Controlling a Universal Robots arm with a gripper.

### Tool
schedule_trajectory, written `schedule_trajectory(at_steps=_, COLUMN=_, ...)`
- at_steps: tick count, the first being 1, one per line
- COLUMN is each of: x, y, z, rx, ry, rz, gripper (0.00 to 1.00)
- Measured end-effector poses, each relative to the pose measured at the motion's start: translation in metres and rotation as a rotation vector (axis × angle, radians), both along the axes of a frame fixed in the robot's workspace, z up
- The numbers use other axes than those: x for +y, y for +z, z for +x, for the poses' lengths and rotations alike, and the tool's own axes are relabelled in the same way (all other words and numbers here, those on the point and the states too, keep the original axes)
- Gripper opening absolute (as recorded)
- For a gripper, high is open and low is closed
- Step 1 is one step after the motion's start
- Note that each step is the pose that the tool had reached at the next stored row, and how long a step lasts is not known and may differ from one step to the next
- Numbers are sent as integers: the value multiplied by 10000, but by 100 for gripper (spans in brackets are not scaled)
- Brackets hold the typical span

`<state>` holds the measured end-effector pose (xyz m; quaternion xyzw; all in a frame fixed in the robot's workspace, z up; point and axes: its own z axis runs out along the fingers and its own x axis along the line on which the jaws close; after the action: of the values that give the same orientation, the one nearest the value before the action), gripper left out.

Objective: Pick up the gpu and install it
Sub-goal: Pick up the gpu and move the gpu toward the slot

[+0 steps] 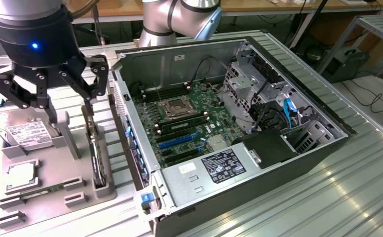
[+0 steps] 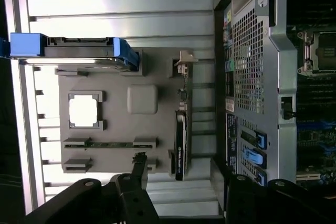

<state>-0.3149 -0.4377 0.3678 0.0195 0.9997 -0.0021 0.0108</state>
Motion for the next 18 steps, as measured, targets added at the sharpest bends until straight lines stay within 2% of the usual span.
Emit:
schedule_trajectory(at_steps=7, x=0, y=-154, z=-1, rx=13, ry=15, rz=-2, gripper=60)
schedule_trajectory(at_steps=10, x=-1, y=-206, z=-1, rx=13, ry=15, rz=-68, gripper=60)
schedule_trajectory(at_steps=12, x=-13, y=-248, z=-1, rx=20, ry=15, rz=-69, gripper=60)
schedule_trajectory(at_steps=15, x=11, y=-330, z=0, rx=33, ry=52, rz=-69, gripper=60)
schedule_trajectory(at_steps=18, x=29, y=-429, z=-1, rx=32, ry=327, rz=-71, gripper=60)
